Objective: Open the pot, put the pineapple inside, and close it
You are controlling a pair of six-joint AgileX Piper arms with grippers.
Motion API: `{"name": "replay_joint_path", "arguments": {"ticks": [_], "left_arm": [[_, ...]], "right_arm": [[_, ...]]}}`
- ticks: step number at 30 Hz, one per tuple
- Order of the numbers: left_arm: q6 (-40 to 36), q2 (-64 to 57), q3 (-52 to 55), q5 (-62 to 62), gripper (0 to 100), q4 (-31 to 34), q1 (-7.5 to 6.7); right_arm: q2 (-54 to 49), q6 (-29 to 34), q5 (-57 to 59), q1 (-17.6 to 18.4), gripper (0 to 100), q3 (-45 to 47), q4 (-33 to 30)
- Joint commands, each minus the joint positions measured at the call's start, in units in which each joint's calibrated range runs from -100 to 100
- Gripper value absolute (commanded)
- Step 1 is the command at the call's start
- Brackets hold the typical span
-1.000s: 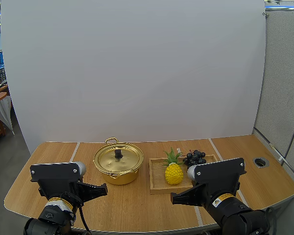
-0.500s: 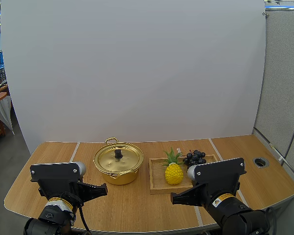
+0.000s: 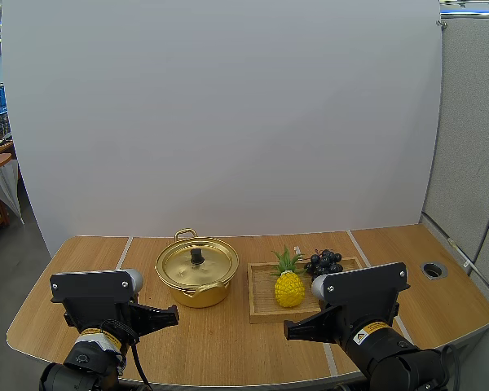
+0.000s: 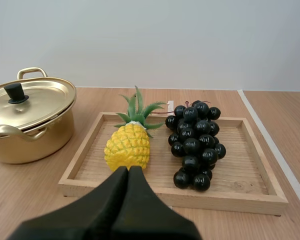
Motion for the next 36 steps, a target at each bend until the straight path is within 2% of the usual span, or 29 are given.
{"name": "replay_joint_path", "arguments": {"ticks": [1,11,17,22,29,36], "left_arm": [[-0.2,-0.25,0.0,0.02,0,0.61,0.08],[-0.2,-0.25,0.0,0.02,0,0.61,0.08],[-0.2,-0.25,-0.39,0.02,0,0.61,0.06],[-0.2,-0.25,-8.63,2.8,0,0.61,0.06],[0.15,-0.25,-22.92,15.77,0,0.61,0.06],[0.15,-0.25,-31.76,20.22,0,0.61,0.06]], "right_arm": [[-0.34,0.05,-0.31,-0.17,0,0.0,0.16],[-0.34,0.05,-0.31,-0.17,0,0.0,0.28],[-0.34,-0.07,-2.8,-0.17,0,0.0,2.86],[-0.34,-0.52,-0.69,-0.17,0,-4.08,2.3],[-0.34,-0.76,11.27,-0.17,0,-15.2,1.36],[-0.34,-0.76,13.07,-0.17,0,-21.91,-0.2]]}}
